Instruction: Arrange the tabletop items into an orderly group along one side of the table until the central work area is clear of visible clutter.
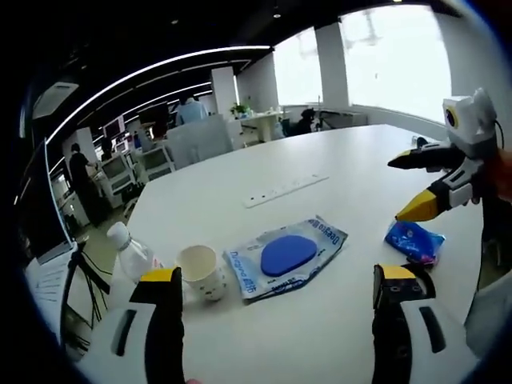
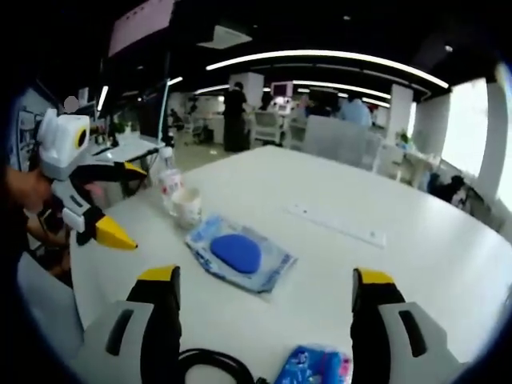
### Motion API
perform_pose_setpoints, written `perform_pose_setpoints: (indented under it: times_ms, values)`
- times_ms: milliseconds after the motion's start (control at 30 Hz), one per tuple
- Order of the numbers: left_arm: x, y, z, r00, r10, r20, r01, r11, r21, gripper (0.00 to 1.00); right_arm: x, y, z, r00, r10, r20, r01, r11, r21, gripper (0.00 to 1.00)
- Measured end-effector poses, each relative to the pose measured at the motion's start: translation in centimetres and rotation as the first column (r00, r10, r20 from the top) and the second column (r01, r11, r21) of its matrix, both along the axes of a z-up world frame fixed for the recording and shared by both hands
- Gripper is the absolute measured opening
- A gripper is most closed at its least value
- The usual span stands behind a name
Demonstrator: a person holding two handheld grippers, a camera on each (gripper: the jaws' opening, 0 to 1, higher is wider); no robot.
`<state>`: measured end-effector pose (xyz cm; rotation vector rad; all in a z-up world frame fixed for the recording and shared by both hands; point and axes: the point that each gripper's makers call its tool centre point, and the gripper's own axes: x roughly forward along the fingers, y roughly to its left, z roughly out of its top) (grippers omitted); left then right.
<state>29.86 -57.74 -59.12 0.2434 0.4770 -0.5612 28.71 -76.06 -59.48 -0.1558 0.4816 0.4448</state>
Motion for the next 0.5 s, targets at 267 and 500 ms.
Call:
perform_pose_setpoints:
  times_ms: [267,500]
  values:
    - [-1.2,-0.8,0.8,0.999,-0.043,0.022,0.043,0.999,0.003,0.99,-1.4,-0.6,-0.2,1.0,-0.011,-0.002,0.011,1.0,0.009,0.86]
    - [-2.2,-1.5,1.0,0.997,-0.067,0.032,0.067,0.998,-0.003,0.99,-2.8,-1.6,-0.5,1.0,-0.023,-0.004,0.023,1.0,0.001,0.86]
